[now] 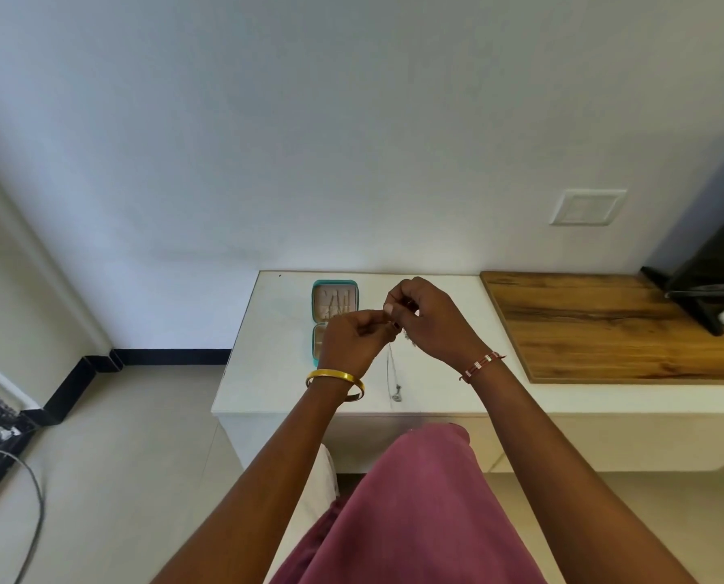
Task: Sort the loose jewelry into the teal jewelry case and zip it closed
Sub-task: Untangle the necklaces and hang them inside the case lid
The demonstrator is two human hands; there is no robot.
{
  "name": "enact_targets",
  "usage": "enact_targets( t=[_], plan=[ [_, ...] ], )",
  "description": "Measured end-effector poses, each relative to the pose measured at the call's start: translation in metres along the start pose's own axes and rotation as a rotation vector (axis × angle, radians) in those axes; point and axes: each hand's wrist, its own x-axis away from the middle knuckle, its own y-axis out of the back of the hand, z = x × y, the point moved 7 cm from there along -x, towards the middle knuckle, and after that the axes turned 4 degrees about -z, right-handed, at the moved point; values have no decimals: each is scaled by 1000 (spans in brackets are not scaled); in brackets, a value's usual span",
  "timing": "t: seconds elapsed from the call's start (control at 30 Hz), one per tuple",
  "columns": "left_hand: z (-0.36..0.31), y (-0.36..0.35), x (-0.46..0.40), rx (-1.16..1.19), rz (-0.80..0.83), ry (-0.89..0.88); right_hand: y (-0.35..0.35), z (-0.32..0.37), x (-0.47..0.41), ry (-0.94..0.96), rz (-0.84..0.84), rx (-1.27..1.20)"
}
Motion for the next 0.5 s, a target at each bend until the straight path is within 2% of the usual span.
enact_targets(
  t=[0.23,0.37,0.5],
  plan=[
    [-1,7,2,-16,-21,-4,6,-3,2,-35,63,29],
    [-6,11,2,-151,-65,-35,1,-4,4,-53,140,73],
    [-10,14,1,-275,-73,-52,-6,-1,5,-14,199,238]
  ],
)
